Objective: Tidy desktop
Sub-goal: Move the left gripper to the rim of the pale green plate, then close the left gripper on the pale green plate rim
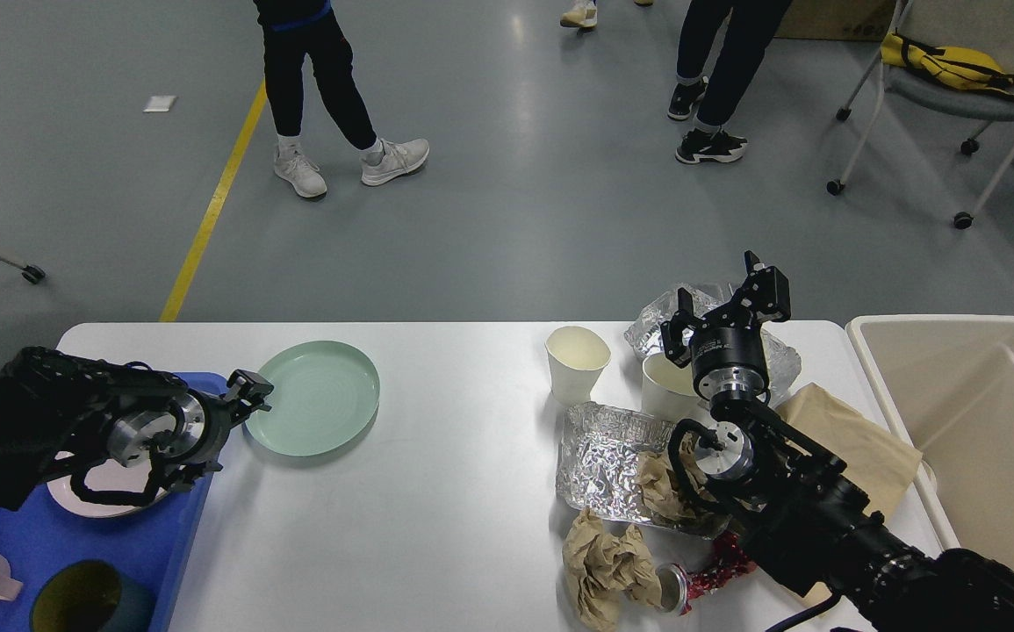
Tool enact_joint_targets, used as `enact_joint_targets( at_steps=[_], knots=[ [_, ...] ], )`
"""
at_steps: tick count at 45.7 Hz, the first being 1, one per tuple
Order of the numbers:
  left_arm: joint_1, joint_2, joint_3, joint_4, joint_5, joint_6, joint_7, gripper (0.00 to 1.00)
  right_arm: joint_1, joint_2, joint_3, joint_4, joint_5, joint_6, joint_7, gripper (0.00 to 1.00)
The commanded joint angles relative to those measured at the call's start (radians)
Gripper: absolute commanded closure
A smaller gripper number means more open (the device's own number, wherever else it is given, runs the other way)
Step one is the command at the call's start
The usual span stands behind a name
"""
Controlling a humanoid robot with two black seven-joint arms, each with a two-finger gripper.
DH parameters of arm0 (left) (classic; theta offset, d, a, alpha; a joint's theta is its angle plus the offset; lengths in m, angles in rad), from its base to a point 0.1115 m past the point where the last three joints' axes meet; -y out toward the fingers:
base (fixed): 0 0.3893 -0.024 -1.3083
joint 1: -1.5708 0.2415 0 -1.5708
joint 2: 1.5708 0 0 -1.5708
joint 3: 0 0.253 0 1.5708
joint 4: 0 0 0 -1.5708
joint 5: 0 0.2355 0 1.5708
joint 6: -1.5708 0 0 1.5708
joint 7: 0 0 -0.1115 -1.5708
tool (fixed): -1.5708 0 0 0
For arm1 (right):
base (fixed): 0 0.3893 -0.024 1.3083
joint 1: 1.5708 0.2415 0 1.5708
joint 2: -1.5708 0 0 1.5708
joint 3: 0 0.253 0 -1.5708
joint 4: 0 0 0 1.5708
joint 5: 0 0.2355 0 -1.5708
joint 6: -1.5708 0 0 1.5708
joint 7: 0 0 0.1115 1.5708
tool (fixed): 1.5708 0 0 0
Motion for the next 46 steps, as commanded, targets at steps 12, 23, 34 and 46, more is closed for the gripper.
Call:
enact_joint_targets(
  at_steps=[12, 23, 34, 46],
  knots=[
    [0.106, -0.046, -0.093, 0.131, -0.003, 0.056, 0.063, 0.19, 0.000, 0.000, 0.000, 0.000, 0.000, 0.000, 0.000, 0.00],
    [0.123, -0.055, -0.121, 0.154, -0.003, 0.071, 0.062, 0.25, 0.002, 0.000, 0.000, 0.000, 0.000, 0.000, 0.000, 0.00],
    [0.152, -0.072, -0.179, 0.168, -0.001, 0.077, 0.062, 0.35, 0.000, 0.000, 0.000, 0.000, 0.000, 0.000, 0.001, 0.00],
    [0.158, -0.086, -0.179, 0.169, 0.002, 0.077, 0.065, 0.56, 0.002, 0.000, 0.000, 0.000, 0.000, 0.000, 0.000, 0.00]
  ],
)
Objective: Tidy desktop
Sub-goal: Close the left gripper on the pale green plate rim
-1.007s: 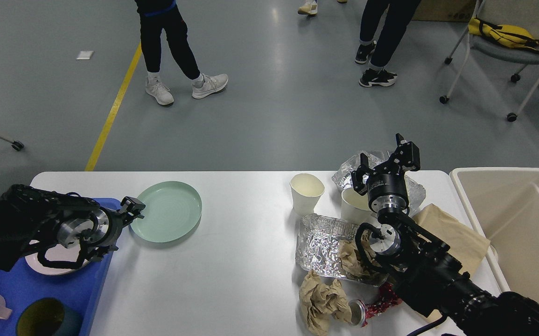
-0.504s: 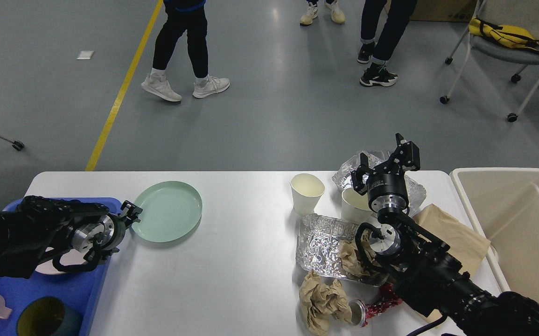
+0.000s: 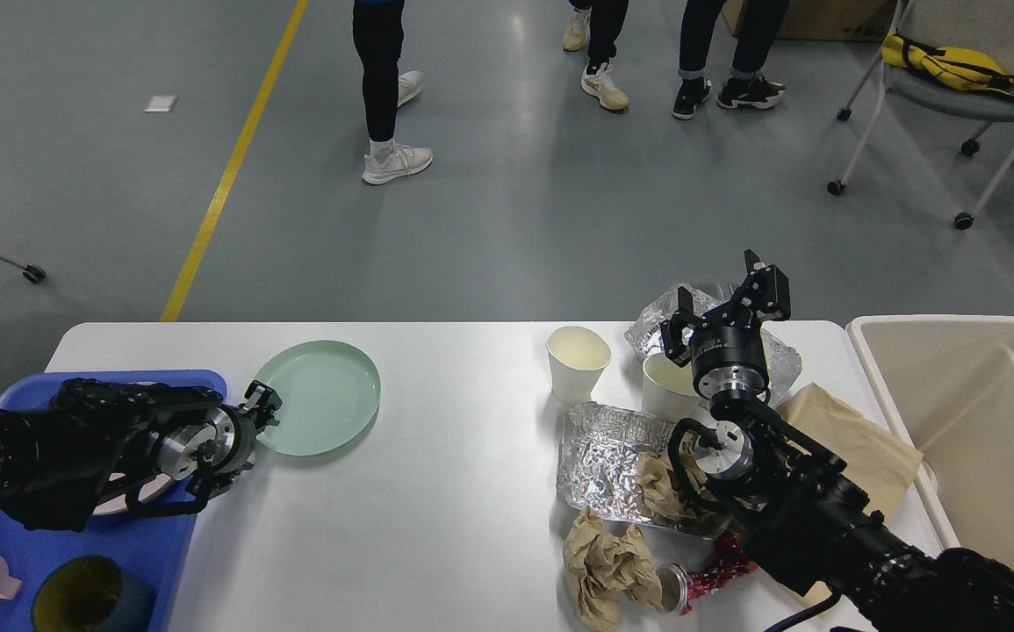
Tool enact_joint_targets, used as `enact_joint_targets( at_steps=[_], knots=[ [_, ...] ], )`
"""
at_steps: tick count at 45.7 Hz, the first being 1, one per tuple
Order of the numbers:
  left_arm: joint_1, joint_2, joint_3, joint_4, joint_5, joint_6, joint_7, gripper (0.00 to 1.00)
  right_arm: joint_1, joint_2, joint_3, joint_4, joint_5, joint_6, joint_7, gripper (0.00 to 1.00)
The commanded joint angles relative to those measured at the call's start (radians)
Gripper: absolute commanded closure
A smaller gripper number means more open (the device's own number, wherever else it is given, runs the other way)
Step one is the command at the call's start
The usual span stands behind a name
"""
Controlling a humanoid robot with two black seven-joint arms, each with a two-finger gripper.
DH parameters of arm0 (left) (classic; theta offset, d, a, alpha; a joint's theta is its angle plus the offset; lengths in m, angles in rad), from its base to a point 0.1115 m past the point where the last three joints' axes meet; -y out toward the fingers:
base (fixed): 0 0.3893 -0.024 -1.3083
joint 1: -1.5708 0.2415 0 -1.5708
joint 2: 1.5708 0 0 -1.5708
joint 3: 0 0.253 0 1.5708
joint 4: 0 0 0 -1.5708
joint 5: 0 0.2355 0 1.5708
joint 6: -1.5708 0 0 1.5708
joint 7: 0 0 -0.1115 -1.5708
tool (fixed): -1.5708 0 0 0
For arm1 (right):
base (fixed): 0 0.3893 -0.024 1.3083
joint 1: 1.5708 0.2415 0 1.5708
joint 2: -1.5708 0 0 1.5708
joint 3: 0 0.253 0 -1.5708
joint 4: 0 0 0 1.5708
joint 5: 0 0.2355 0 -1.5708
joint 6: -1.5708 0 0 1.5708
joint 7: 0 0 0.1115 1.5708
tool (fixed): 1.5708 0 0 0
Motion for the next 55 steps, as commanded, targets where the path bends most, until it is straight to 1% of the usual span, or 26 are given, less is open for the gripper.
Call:
enact_joint_targets(
  at_steps=[1, 13, 22, 27, 37, 44, 52, 55],
  knots=[
    [0.000, -0.006, 0.000, -0.002, 0.002, 0.000, 0.001, 0.57, 0.000, 0.000, 0.000, 0.000, 0.000, 0.000, -0.001, 0.00],
    [0.002, -0.013, 0.000, -0.002, 0.004, 0.037, 0.003, 0.64, 0.000, 0.000, 0.000, 0.000, 0.000, 0.000, 0.000, 0.00],
    [0.011, -0.017, 0.000, -0.002, 0.005, 0.037, 0.001, 0.67, 0.000, 0.000, 0.000, 0.000, 0.000, 0.000, -0.001, 0.00],
    [0.014, -0.018, -0.001, -0.002, 0.007, 0.037, 0.001, 0.72, 0.000, 0.000, 0.000, 0.000, 0.000, 0.000, -0.001, 0.00],
    [0.014, -0.018, -0.001, -0.002, 0.010, 0.039, 0.000, 0.79, 0.000, 0.000, 0.000, 0.000, 0.000, 0.000, 0.000, 0.00],
    [0.016, -0.018, -0.001, -0.002, 0.013, 0.039, -0.005, 0.81, 0.000, 0.000, 0.000, 0.001, 0.000, 0.000, 0.000, 0.00],
    [0.016, -0.020, -0.001, -0.002, 0.013, 0.039, -0.010, 0.89, 0.000, 0.000, 0.000, 0.001, 0.000, 0.000, 0.000, 0.00],
    [0.016, -0.020, -0.001, -0.002, 0.013, 0.039, -0.005, 0.92, 0.000, 0.000, 0.000, 0.001, 0.000, 0.000, 0.000, 0.00]
  ],
)
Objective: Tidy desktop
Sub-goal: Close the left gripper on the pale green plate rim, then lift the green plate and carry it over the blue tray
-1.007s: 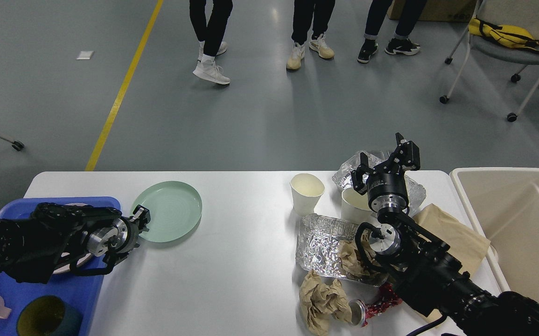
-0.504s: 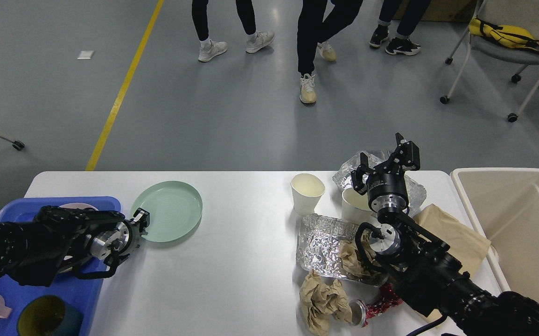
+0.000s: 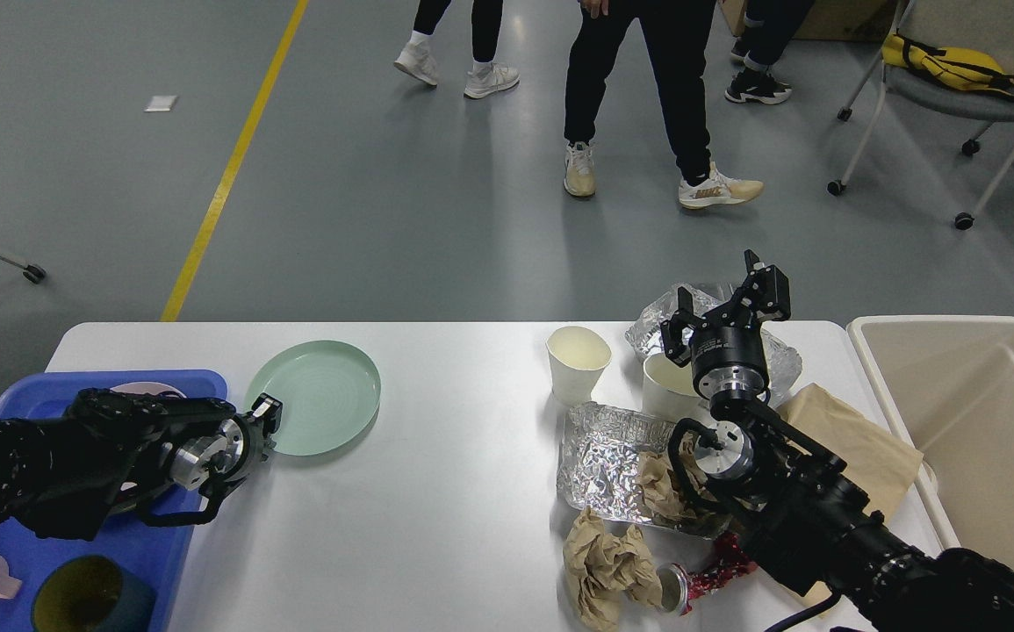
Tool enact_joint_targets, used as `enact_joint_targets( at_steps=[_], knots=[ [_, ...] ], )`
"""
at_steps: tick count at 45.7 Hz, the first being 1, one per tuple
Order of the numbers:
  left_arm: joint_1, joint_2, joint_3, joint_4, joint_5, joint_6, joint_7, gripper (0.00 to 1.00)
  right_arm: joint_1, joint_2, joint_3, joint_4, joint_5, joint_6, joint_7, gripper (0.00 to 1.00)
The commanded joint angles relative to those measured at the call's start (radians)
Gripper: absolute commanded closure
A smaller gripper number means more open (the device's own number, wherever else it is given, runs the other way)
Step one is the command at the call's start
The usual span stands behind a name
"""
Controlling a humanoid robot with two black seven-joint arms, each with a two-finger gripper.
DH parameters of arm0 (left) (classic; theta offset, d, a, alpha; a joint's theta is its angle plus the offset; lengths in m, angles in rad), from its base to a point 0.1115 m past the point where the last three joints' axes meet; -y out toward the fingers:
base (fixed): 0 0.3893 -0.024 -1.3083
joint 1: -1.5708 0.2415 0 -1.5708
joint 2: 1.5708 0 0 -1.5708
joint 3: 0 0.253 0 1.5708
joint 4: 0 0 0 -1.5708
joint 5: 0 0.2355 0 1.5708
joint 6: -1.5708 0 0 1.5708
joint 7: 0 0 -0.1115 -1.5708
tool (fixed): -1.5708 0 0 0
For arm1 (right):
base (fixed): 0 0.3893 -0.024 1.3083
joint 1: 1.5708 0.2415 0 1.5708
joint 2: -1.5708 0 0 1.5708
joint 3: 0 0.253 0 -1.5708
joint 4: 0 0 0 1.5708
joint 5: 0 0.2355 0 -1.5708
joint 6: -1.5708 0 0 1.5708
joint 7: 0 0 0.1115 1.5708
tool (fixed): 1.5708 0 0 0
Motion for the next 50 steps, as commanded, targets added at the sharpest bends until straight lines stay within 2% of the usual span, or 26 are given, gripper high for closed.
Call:
enact_joint_targets(
  at_steps=[1, 18, 25, 33, 37, 41, 45, 50],
  knots=[
    [0.000, 0.000, 0.000, 0.000, 0.000, 0.000, 0.005, 0.94, 0.000, 0.000, 0.000, 0.000, 0.000, 0.000, -0.001, 0.00],
    [0.012, 0.003, 0.000, 0.000, 0.000, 0.000, -0.006, 1.00, -0.001, 0.000, 0.000, 0.000, 0.000, 0.000, -0.001, 0.00],
    [0.002, 0.004, -0.001, -0.005, 0.000, 0.000, 0.005, 1.00, -0.001, 0.000, 0.000, 0.000, 0.000, 0.000, 0.000, 0.00],
    [-0.014, 0.009, -0.070, -0.012, 0.002, -0.005, 0.015, 1.00, -0.001, 0.000, 0.000, 0.000, 0.000, 0.000, 0.000, 0.00],
    [-0.041, 0.010, -0.080, -0.031, 0.003, -0.011, 0.046, 1.00, -0.001, 0.000, 0.000, 0.000, 0.000, 0.000, 0.000, 0.00],
    [-0.096, 0.020, -0.080, -0.080, 0.005, -0.015, 0.103, 1.00, -0.001, 0.000, 0.000, 0.000, 0.000, 0.000, 0.000, 0.00],
    [-0.181, 0.056, -0.074, -0.173, 0.005, -0.034, 0.172, 1.00, -0.001, 0.000, 0.000, 0.000, 0.000, 0.000, 0.000, 0.00],
    [-0.287, 0.142, -0.060, -0.302, 0.006, -0.072, 0.215, 1.00, -0.001, 0.000, 0.000, 0.000, 0.000, 0.000, 0.000, 0.00]
  ],
)
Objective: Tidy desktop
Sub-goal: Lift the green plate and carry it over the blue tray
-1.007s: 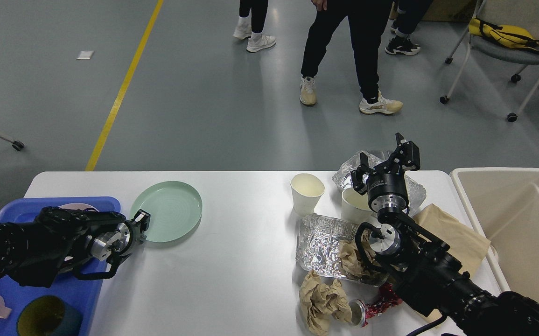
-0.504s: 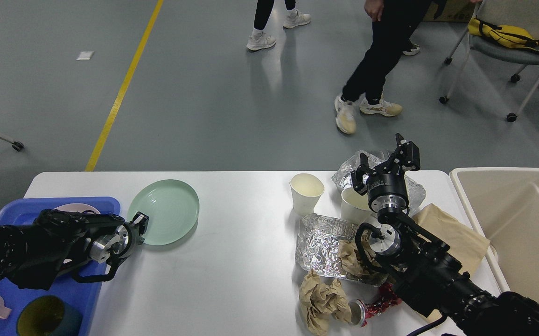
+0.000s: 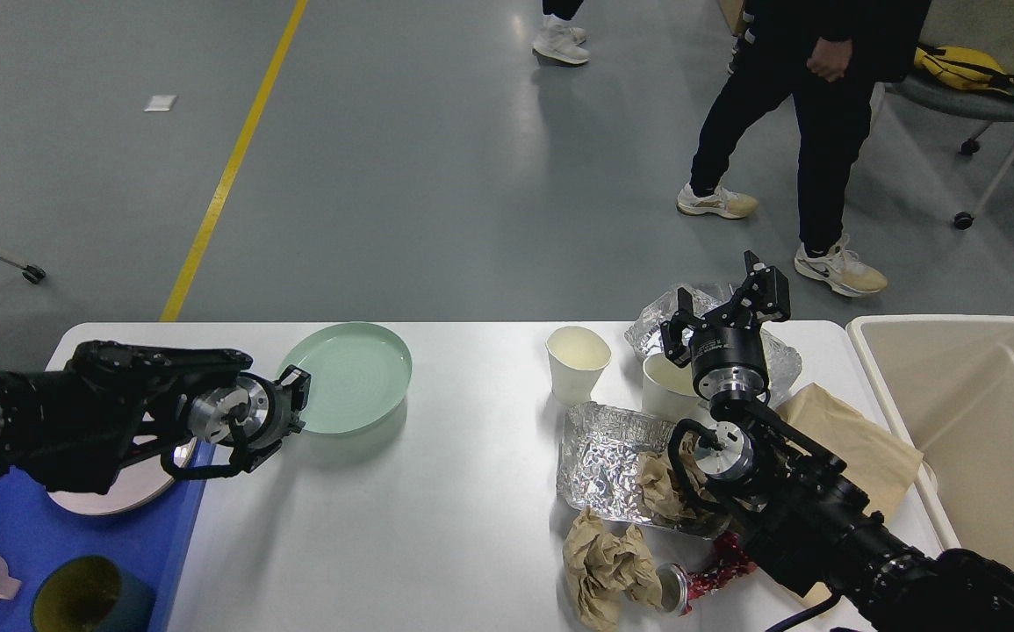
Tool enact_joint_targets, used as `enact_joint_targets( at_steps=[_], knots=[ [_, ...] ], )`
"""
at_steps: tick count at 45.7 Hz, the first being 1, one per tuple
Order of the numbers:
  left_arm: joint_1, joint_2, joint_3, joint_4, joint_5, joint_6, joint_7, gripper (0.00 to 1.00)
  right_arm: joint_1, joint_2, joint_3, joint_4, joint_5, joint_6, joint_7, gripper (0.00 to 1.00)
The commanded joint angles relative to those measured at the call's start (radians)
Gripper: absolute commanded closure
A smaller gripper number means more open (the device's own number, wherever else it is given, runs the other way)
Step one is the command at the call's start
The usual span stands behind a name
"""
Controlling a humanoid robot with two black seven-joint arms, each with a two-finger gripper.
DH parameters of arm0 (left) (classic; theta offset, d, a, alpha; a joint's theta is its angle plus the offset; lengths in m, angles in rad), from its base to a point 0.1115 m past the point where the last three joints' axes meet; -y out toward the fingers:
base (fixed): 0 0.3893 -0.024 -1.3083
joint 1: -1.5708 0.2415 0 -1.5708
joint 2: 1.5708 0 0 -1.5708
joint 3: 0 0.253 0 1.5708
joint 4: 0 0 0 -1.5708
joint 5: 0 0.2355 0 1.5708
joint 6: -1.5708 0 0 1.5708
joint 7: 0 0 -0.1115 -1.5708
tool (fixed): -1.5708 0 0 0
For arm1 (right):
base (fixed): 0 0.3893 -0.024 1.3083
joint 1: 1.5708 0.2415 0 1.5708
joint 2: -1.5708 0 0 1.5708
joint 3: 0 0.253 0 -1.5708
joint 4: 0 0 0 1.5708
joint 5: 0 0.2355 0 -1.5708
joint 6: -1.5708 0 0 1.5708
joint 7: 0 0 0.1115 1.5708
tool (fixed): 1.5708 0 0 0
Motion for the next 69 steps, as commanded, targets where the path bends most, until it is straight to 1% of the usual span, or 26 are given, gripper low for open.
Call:
enact_joint_targets(
  at_steps=[1, 3, 6, 8, 9, 10, 13, 15, 18, 20, 21, 24, 25, 29, 33, 40, 42, 47, 52, 56, 60, 63, 65, 69],
  knots=[
    [-0.134, 0.092, 0.023, -0.150, 0.002, -0.041, 0.059, 1.00, 0.002, 0.000, 0.000, 0.000, 0.000, 0.000, 0.000, 0.00],
    [-0.190, 0.113, 0.052, -0.190, 0.011, -0.057, 0.087, 1.00, 0.000, 0.000, 0.000, 0.000, 0.000, 0.000, 0.000, 0.00],
    [-0.280, 0.135, 0.122, -0.236, 0.031, -0.098, 0.142, 1.00, 0.002, 0.000, 0.000, 0.000, 0.000, 0.000, 0.000, 0.00],
    [-0.348, 0.143, 0.182, -0.259, 0.052, -0.158, 0.174, 1.00, 0.000, 0.000, 0.000, 0.000, 0.000, 0.000, 0.000, 0.00],
    [-0.384, 0.144, 0.219, -0.264, 0.067, -0.199, 0.187, 1.00, 0.000, 0.000, 0.000, 0.000, 0.000, 0.000, 0.000, 0.00],
    [-0.426, 0.144, 0.259, -0.264, 0.084, -0.254, 0.190, 1.00, 0.000, 0.000, 0.000, 0.000, 0.000, 0.000, 0.000, 0.00],
    [-0.556, 0.143, 0.388, -0.261, 0.133, -0.432, 0.181, 1.00, 0.002, 0.000, 0.000, 0.000, 0.000, 0.000, 0.000, 0.00],
    [-0.645, 0.143, 0.457, -0.258, 0.156, -0.547, 0.164, 1.00, 0.002, 0.000, 0.000, 0.000, 0.000, 0.000, 0.000, 0.00],
    [-0.772, 0.143, 0.526, -0.254, 0.187, -0.707, 0.135, 1.00, 0.002, 0.000, 0.000, 0.000, 0.000, 0.000, 0.000, 0.00],
    [-0.854, 0.144, 0.554, -0.251, 0.219, -0.811, 0.127, 1.00, 0.000, 0.000, 0.000, 0.000, 0.000, 0.000, -0.001, 0.00],
    [-0.935, 0.149, 0.569, -0.245, 0.262, -0.918, 0.126, 1.00, 0.000, 0.000, 0.000, 0.000, 0.000, 0.000, 0.000, 0.00],
    [-1.018, 0.163, 0.568, -0.224, 0.307, -1.050, 0.126, 1.00, 0.000, 0.000, 0.000, 0.000, 0.000, 0.000, 0.000, 0.00],
    [-1.038, 0.172, 0.564, -0.215, 0.314, -1.067, 0.126, 1.00, 0.002, 0.000, 0.000, 0.000, 0.000, 0.000, 0.000, 0.00],
    [-1.101, 0.206, 0.549, -0.185, 0.319, -1.067, 0.126, 1.00, 0.000, 0.000, 0.000, 0.000, 0.000, 0.000, -0.001, 0.00],
    [-1.139, 0.218, 0.529, -0.178, 0.318, -1.067, 0.126, 1.00, 0.002, 0.000, 0.000, 0.000, 0.000, 0.000, 0.000, 0.00],
    [-1.118, 0.268, 0.532, -0.178, 0.314, -1.067, 0.124, 1.00, 0.000, 0.000, 0.000, 0.002, 0.000, 0.000, -0.001, 0.00],
    [-1.095, 0.282, 0.538, -0.178, 0.314, -1.067, 0.124, 1.00, 0.002, 0.000, 0.000, 0.002, 0.000, 0.000, 0.000, 0.00],
    [-0.979, 0.344, 0.540, -0.138, 0.327, -1.067, 0.124, 1.00, 0.000, 0.000, 0.000, 0.002, 0.000, 0.000, -0.001, 0.00],
    [-0.827, 0.400, 0.532, -0.075, 0.327, -1.067, 0.124, 1.00, 0.000, 0.000, 0.000, 0.002, 0.000, 0.000, -0.001, 0.00],
    [-0.712, 0.428, 0.531, -0.037, 0.328, -0.979, 0.124, 1.00, 0.000, 0.000, 0.000, 0.002, 0.000, 0.000, 0.000, 0.00],
    [-0.609, 0.446, 0.528, -0.024, 0.327, -0.849, 0.122, 1.00, 0.000, 0.000, 0.000, 0.000, 0.000, 0.000, 0.000, 0.00],
    [-0.549, 0.472, 0.528, -0.024, 0.325, -0.754, 0.109, 1.00, 0.000, 0.000, 0.000, 0.000, 0.000, 0.000, 0.000, 0.00],
    [-0.514, 0.491, 0.528, -0.026, 0.325, -0.695, 0.084, 1.00, 0.000, 0.000, 0.000, 0.000, 0.000, 0.000, 0.000, 0.00],
    [-0.448, 0.511, 0.528, -0.026, 0.322, -0.600, 0.018, 1.00, 0.000, 0.000, 0.000, 0.000, 0.000, 0.000, 0.000, 0.00]
  ],
)
